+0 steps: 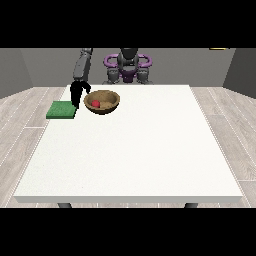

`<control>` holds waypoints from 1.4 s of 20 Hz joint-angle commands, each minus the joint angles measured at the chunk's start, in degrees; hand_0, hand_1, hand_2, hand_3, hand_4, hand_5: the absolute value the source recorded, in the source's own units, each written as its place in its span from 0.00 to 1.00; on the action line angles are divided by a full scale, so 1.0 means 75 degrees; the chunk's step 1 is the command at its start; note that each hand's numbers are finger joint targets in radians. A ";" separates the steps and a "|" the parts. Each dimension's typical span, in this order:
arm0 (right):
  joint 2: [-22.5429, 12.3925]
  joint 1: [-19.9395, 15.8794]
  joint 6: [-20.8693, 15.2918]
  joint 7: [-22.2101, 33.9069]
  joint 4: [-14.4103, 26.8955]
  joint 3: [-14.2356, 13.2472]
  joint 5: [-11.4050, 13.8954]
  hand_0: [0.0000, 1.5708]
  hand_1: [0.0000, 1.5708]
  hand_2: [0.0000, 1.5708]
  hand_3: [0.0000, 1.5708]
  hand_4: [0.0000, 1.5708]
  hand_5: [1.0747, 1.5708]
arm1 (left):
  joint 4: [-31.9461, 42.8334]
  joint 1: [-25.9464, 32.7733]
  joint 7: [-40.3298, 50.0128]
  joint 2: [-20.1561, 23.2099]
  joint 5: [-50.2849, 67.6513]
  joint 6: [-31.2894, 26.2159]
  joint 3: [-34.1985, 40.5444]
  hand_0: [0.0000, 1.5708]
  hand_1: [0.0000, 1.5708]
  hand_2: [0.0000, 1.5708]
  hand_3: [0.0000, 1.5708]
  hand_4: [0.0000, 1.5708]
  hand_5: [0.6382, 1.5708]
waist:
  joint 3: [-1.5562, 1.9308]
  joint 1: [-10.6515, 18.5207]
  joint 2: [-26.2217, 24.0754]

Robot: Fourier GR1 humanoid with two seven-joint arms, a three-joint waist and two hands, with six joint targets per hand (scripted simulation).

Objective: Pick the cup and pour the ball into the bowl, then pick the bowl and place it on the pad

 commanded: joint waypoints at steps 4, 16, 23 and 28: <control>0.0320 -0.0617 -0.0045 -0.0884 0.1169 0.0306 0.0268 0.00 0.00 0.00 0.00 0.35 0.97 | -0.0326 0.0243 -0.0062 0.0506 0.0331 -0.0041 0.0286 0.00 0.00 0.00 0.00 0.64 0.96 | 0.0002 -0.0361 0.0392; -0.0024 -0.0892 -0.0031 -0.1436 0.1611 -0.0061 0.0020 0.00 0.00 0.00 0.00 0.29 0.95 | -0.1041 0.0538 0.0093 0.0570 0.0774 -0.0343 0.0242 0.00 0.00 0.00 0.00 0.65 0.97 | 0.0003 0.0089 0.0925; 0.0173 -0.1112 -0.0131 -0.1783 0.1782 0.0056 0.0064 0.00 0.00 0.00 0.00 0.30 0.95 | -0.0866 0.0745 -0.0089 0.1112 0.1216 -0.0723 0.0735 0.00 0.00 0.00 0.00 0.65 0.97 | 0.0002 0.0070 0.1056; -0.0121 -0.0374 -0.1501 -0.0960 0.2239 -0.0033 0.0531 1.00 1.00 1.00 0.50 0.54 0.83 | -0.1110 0.0397 0.0215 0.1120 0.1454 -0.0807 0.0673 0.00 0.00 0.00 0.00 0.65 0.96 | -0.0008 0.0416 0.1376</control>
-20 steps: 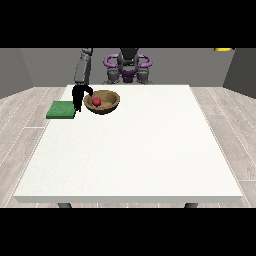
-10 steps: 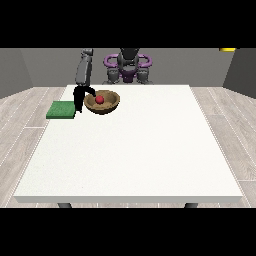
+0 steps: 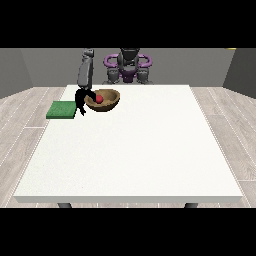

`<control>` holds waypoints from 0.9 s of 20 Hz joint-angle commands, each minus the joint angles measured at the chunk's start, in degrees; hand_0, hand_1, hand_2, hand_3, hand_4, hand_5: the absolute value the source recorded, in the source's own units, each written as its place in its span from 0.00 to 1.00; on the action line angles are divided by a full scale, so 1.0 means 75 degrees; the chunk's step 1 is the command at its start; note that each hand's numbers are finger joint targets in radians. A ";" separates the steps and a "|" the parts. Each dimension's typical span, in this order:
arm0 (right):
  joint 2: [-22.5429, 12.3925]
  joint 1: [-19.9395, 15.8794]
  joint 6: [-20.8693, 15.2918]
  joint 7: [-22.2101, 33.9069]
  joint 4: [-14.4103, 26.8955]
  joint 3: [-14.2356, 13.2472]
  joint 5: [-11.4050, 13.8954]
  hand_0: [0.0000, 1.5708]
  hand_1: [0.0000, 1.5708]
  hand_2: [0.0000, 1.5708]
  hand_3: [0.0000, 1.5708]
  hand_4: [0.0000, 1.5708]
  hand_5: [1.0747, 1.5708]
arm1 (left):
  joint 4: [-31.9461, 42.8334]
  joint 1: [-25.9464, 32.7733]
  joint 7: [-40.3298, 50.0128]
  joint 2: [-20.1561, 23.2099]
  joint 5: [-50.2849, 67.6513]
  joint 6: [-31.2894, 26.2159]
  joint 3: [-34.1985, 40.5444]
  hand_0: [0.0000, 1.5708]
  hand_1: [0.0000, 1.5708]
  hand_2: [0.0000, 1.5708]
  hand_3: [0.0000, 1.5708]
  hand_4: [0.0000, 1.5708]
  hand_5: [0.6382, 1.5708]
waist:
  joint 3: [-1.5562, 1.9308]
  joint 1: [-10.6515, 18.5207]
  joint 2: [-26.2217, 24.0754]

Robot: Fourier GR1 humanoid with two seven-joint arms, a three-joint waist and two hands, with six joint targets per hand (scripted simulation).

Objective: Pick the cup and pour the ball into the bowl, then pick the bowl and place it on the pad

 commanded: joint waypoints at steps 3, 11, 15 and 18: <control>-0.0567 0.0490 -0.1211 0.0850 0.0595 0.0020 0.0586 1.00 1.00 1.00 1.00 0.58 0.81 | -0.0105 -0.0085 -0.0094 0.0056 0.0162 -0.0044 0.0116 0.00 0.00 0.00 0.00 0.67 0.95 | 0.0216 0.0272 0.0686; -0.1157 0.0890 -0.1838 0.1703 -0.0529 0.0426 0.0898 1.00 1.00 1.00 0.81 0.65 0.95 | 0.0336 -0.0117 0.0162 0.0282 0.0431 -0.0272 0.0265 0.00 0.00 0.00 0.00 0.75 0.95 | 0.0183 0.0217 0.0085; -0.1960 0.0783 -0.1696 0.2643 -0.0975 0.0430 0.0763 1.00 1.00 1.00 0.68 0.65 0.97 | 0.0471 0.0179 -0.0074 0.0236 0.0263 -0.0227 0.0309 0.00 0.00 0.00 0.00 0.76 0.95 | 0.0179 -0.0030 -0.0053; -0.2196 0.0702 -0.1598 0.3264 -0.1230 0.0622 0.0685 1.00 1.00 1.00 0.62 0.67 0.97 | 0.0712 0.0027 0.0082 0.0492 0.0285 -0.0151 0.0455 0.00 0.00 0.00 0.00 0.76 0.97 | 0.0185 -0.0260 -0.0083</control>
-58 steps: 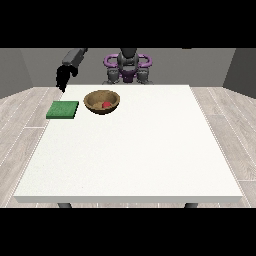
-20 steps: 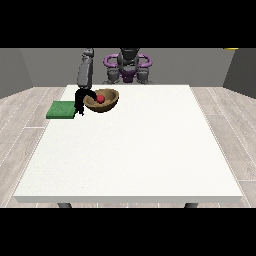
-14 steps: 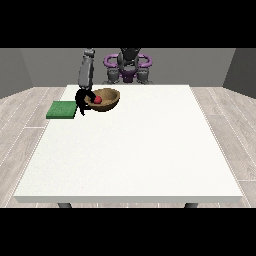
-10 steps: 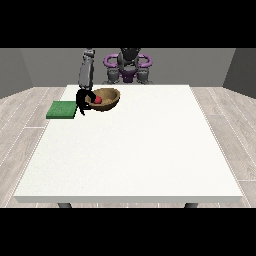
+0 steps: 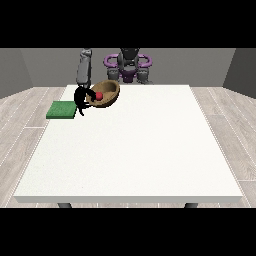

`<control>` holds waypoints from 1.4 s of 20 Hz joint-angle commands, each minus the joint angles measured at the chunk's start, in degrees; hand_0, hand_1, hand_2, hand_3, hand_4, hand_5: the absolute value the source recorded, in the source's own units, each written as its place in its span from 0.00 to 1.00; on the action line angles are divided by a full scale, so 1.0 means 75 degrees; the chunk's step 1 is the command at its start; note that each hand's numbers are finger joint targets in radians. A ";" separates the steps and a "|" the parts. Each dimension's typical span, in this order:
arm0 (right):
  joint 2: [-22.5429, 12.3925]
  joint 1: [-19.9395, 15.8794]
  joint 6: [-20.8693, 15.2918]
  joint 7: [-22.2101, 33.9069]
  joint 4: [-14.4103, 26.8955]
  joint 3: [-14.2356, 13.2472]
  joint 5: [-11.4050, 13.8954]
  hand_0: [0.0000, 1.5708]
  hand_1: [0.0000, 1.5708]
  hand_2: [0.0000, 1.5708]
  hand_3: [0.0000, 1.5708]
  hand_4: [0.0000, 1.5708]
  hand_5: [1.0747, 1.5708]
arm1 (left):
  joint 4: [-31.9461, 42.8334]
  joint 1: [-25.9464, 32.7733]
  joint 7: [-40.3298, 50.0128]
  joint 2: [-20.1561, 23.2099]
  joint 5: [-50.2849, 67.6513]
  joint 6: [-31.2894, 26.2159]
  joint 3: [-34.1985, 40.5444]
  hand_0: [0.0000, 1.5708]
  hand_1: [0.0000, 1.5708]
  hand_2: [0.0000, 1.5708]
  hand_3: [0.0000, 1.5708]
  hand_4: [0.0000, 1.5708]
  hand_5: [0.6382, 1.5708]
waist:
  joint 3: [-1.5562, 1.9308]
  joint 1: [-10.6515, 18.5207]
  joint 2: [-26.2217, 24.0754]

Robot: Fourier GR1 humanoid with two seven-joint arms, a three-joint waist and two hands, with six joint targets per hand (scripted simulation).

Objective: Pick the cup and pour the ball into the bowl, then pick the bowl and place it on the pad

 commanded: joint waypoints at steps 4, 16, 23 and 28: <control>-0.2759 0.0304 0.0180 0.2010 -0.0160 -0.0222 0.0584 1.00 1.00 1.00 0.46 0.67 0.98 | 0.0369 0.0526 -0.0329 0.0227 -0.0160 -0.0151 0.0221 0.00 0.00 0.00 0.00 0.77 0.97 | -0.0155 -0.0696 -0.0182; -0.3815 -0.1125 0.1251 0.2901 0.0212 -0.0727 0.0207 1.00 1.00 1.00 0.37 0.70 0.99 | 0.1373 0.0833 -0.1448 0.0955 -0.0014 -0.0543 0.0761 0.00 0.00 0.00 0.00 0.77 0.98 | -0.0110 -0.1234 0.0319; -0.3349 -0.1663 0.0941 0.2894 0.0851 -0.0686 0.0295 1.00 1.00 1.00 0.31 0.68 0.99 | 0.1602 0.0707 -0.1454 0.1314 0.0201 -0.0838 0.0740 0.00 0.00 0.00 0.00 0.77 0.98 | -0.0110 -0.1049 0.0541; -0.2846 -0.1774 0.0728 0.2561 0.1054 -0.0687 0.0264 1.00 1.00 1.00 0.34 0.65 1.00 | 0.1679 0.1252 -0.2347 0.0972 -0.0160 -0.0580 0.0709 0.00 0.00 0.00 0.00 0.77 0.98 | -0.0114 -0.1103 0.0582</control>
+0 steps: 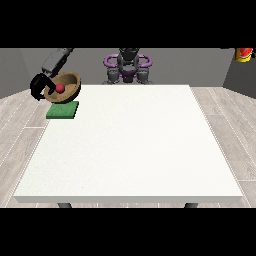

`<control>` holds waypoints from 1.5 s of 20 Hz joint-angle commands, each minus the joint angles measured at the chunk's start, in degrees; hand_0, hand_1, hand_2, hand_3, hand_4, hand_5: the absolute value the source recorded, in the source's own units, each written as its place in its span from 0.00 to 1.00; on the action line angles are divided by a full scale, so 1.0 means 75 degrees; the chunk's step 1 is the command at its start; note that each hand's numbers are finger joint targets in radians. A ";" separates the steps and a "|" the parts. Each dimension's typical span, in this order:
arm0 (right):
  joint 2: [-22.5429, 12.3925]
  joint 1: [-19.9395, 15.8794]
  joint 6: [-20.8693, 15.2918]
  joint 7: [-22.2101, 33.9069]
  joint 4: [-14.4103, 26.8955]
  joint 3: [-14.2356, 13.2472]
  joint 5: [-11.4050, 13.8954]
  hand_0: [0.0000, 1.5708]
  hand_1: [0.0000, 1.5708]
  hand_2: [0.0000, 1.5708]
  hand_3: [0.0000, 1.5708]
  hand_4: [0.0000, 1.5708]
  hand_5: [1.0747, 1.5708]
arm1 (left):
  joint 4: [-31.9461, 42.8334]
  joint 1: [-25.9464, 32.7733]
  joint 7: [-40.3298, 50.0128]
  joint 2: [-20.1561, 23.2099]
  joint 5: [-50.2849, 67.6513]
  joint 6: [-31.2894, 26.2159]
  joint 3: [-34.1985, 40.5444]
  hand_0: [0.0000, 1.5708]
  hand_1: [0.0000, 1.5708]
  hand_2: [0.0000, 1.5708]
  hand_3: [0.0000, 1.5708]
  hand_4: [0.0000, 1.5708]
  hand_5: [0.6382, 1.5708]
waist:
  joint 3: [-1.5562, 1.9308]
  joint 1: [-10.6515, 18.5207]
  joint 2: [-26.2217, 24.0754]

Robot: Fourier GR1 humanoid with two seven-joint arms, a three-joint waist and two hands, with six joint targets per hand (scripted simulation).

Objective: Pick the cup and pour the ball into the bowl, then pick the bowl and place it on the pad

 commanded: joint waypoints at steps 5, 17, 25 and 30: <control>0.0337 -0.0402 -0.0087 -0.0155 0.0611 -0.0506 -0.0499 1.00 1.00 1.00 0.47 0.58 1.00 | 0.0267 -0.0102 0.0069 0.0385 0.0193 -0.0025 0.0131 0.00 0.00 0.00 0.00 0.76 0.99 | 0.0003 -0.0220 0.0030; -0.0315 -0.0942 -0.0474 -0.0423 0.1176 -0.0753 -0.0358 0.92 0.92 0.89 0.51 0.00 0.93 | 0.0616 -0.0161 -0.0336 0.0922 0.0270 -0.0020 0.0326 0.00 0.00 0.00 0.00 0.76 0.99 | -0.0003 -0.0289 0.0550; -0.0390 -0.1123 -0.1031 -0.1157 0.1655 -0.0786 -0.0096 0.73 0.73 0.84 0.64 0.12 0.92 | 0.0357 0.0111 -0.0363 0.0813 0.0518 -0.0373 0.0210 0.00 0.00 0.00 0.00 0.76 1.00 | 0.0006 0.0211 0.0712; -0.0278 -0.1201 -0.0245 -0.0525 0.1501 -0.0015 0.0278 0.00 0.00 0.00 0.00 0.00 0.73 | 0.0861 0.0026 -0.0510 0.1181 0.0440 -0.0513 0.0271 0.00 0.00 0.00 0.00 0.77 1.00 | 0.0000 0.0190 0.0515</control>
